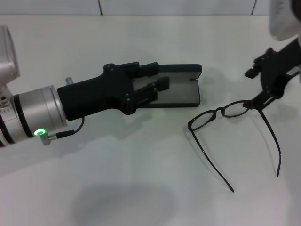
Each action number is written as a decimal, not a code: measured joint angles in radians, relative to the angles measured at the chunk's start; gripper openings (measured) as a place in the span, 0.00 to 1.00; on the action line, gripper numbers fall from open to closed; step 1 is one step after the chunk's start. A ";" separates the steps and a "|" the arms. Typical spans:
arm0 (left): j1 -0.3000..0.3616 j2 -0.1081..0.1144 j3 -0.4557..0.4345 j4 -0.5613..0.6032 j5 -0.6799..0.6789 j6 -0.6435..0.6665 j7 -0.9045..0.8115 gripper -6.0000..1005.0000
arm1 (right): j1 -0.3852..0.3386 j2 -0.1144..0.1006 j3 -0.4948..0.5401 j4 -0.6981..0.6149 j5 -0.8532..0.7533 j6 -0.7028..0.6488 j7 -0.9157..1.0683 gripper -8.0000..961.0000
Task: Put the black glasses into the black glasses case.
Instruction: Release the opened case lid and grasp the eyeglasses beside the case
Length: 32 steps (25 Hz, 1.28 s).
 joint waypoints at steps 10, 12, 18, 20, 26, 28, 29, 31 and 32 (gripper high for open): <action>-0.030 0.001 -0.086 -0.215 -0.051 0.078 0.124 0.41 | 0.071 0.010 -0.163 0.075 0.009 0.099 0.022 0.81; -0.025 0.002 -0.088 -0.224 -0.058 0.079 0.128 0.40 | 0.072 0.012 -0.214 0.088 0.010 0.128 0.027 0.81; -0.008 0.004 -0.089 -0.229 -0.060 0.080 0.129 0.40 | 0.061 0.012 -0.294 0.091 0.047 0.163 0.035 0.75; -0.008 0.004 -0.090 -0.235 -0.060 0.080 0.129 0.39 | 0.061 0.012 -0.308 0.092 0.059 0.163 0.035 0.72; -0.017 0.004 -0.090 -0.241 -0.061 0.081 0.123 0.39 | 0.058 0.012 -0.359 0.098 0.086 0.175 0.035 0.65; -0.017 0.004 -0.091 -0.239 -0.062 0.081 0.122 0.39 | 0.055 0.012 -0.373 0.101 0.087 0.184 0.035 0.64; -0.017 0.004 -0.091 -0.235 -0.063 0.081 0.122 0.38 | 0.054 0.012 -0.375 0.102 0.087 0.186 0.035 0.64; -0.017 0.005 -0.092 -0.234 -0.063 0.081 0.122 0.38 | 0.054 0.012 -0.377 0.108 0.088 0.191 0.035 0.59; -0.017 0.005 -0.092 -0.234 -0.063 0.081 0.122 0.38 | 0.055 0.012 -0.377 0.115 0.089 0.195 0.035 0.56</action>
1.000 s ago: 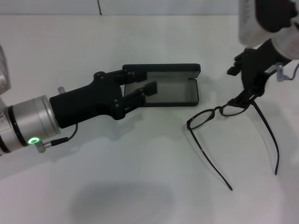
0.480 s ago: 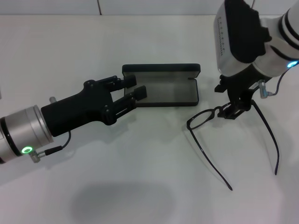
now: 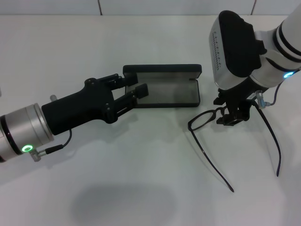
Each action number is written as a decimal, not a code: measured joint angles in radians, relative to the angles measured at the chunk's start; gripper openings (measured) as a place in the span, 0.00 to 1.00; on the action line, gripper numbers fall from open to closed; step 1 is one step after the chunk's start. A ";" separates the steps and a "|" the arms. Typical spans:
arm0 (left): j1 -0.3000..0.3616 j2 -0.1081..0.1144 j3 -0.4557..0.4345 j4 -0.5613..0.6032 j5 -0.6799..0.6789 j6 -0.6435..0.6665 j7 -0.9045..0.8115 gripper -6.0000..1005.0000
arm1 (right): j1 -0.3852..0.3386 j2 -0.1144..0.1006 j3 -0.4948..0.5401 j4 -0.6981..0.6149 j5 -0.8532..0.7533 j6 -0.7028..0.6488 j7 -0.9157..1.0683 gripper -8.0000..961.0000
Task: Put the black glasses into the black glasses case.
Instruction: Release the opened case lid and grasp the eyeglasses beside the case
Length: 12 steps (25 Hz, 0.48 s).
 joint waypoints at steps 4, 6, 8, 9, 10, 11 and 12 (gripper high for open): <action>0.000 0.004 0.000 0.001 -0.006 0.001 -0.002 0.38 | 0.008 0.000 -0.001 0.032 0.016 0.016 -0.006 0.48; 0.002 0.004 0.000 0.001 -0.011 0.001 -0.002 0.37 | 0.006 0.000 -0.005 0.036 0.020 0.024 -0.009 0.45; 0.005 0.004 0.000 0.001 -0.011 0.003 -0.002 0.37 | 0.004 0.000 -0.014 0.037 0.027 0.028 -0.014 0.41; 0.005 0.004 0.000 -0.001 -0.012 0.005 -0.002 0.37 | 0.003 0.000 -0.018 0.037 0.031 0.029 -0.017 0.40; 0.006 0.004 0.000 -0.003 -0.012 0.007 -0.002 0.37 | 0.002 0.000 -0.021 0.037 0.033 0.029 -0.018 0.39; 0.008 0.004 0.000 -0.005 -0.011 0.010 -0.002 0.37 | 0.002 0.000 -0.023 0.037 0.034 0.029 -0.019 0.38; 0.009 0.004 0.000 -0.005 -0.011 0.010 -0.002 0.37 | 0.001 0.000 -0.025 0.037 0.035 0.029 -0.019 0.37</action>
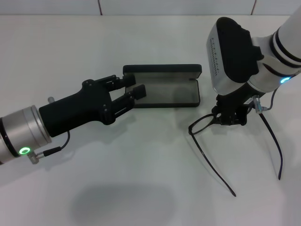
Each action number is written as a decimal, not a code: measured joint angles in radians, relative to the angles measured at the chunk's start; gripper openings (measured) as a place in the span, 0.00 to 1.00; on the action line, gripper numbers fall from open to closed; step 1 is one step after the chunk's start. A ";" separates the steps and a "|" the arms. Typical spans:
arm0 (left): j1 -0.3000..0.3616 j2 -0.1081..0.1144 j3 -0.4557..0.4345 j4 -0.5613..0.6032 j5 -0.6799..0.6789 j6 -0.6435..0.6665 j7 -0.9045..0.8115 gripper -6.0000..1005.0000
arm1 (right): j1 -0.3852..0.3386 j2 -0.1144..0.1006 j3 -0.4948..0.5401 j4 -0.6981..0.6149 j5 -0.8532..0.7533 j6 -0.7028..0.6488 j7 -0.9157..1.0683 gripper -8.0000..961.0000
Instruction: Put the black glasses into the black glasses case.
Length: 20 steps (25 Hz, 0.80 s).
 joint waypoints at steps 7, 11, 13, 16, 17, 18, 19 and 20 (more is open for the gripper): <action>0.012 -0.001 0.000 -0.002 -0.001 0.006 0.000 0.36 | -0.003 0.000 -0.002 0.000 0.000 0.000 0.003 0.28; 0.013 -0.001 0.000 -0.003 -0.002 0.012 0.000 0.36 | -0.011 0.000 -0.002 0.000 0.000 0.000 0.001 0.21; 0.013 -0.002 0.000 -0.003 -0.002 0.012 0.000 0.35 | -0.013 0.000 -0.003 0.000 0.001 -0.002 0.001 0.20; 0.013 -0.002 0.000 -0.004 -0.002 0.013 0.000 0.35 | -0.018 0.000 -0.003 -0.009 0.002 -0.013 0.002 0.17; 0.013 -0.003 0.000 -0.006 -0.002 0.015 0.000 0.35 | -0.025 0.000 -0.003 -0.019 0.002 -0.019 0.004 0.15; 0.013 -0.003 0.000 -0.008 -0.002 0.019 0.000 0.35 | -0.036 0.000 -0.003 -0.035 0.002 -0.023 0.005 0.14; 0.013 -0.003 0.000 -0.010 -0.002 0.025 0.002 0.35 | -0.049 0.000 -0.004 -0.051 0.001 -0.029 0.006 0.13; 0.013 -0.003 -0.002 -0.014 -0.002 0.041 0.006 0.35 | -0.049 0.000 -0.004 -0.051 0.001 -0.029 0.006 0.12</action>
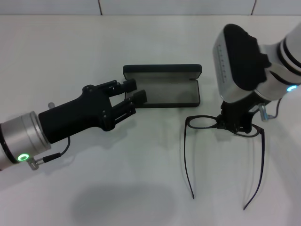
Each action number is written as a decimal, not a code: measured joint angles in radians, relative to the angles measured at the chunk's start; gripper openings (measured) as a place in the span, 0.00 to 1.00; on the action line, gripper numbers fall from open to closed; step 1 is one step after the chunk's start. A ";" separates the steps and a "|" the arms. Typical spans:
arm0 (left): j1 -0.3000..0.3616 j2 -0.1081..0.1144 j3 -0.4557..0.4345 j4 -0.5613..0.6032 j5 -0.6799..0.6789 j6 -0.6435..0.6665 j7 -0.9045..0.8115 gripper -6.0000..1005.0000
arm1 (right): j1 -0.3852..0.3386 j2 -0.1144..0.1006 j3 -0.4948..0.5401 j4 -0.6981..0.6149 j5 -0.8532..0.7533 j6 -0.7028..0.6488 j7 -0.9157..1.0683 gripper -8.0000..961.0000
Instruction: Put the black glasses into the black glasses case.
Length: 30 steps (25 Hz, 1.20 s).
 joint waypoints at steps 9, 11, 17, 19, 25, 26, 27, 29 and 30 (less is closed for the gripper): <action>-0.030 0.000 -0.124 -0.097 -0.002 0.233 0.094 0.34 | -0.382 -0.004 0.124 -0.475 0.178 -0.012 -0.038 0.10; -0.046 0.003 -0.144 -0.122 -0.001 0.289 0.132 0.33 | -0.419 -0.003 0.170 -0.488 0.260 -0.011 -0.071 0.10; -0.090 0.003 -0.162 -0.141 -0.002 0.427 0.166 0.29 | -0.546 -0.005 0.331 -0.387 0.786 -0.026 -0.324 0.08; -0.111 0.002 -0.161 -0.143 -0.002 0.449 0.169 0.21 | -0.550 -0.008 0.336 -0.330 0.869 -0.038 -0.380 0.08; -0.159 0.001 -0.158 -0.181 0.008 0.460 0.175 0.09 | -0.503 -0.007 0.333 -0.183 0.954 -0.070 -0.452 0.08; -0.172 0.001 -0.157 -0.200 0.009 0.465 0.179 0.08 | -0.503 -0.007 0.333 -0.183 0.954 -0.070 -0.452 0.08; -0.188 0.000 -0.157 -0.234 0.009 0.486 0.195 0.07 | -0.493 -0.006 0.330 -0.160 0.957 -0.072 -0.459 0.08; -0.189 -0.001 -0.156 -0.242 0.010 0.491 0.199 0.04 | -0.475 -0.005 0.329 -0.118 0.971 -0.077 -0.476 0.08; -0.190 -0.001 -0.156 -0.244 0.010 0.492 0.200 0.04 | -0.472 -0.005 0.329 -0.108 0.976 -0.079 -0.479 0.08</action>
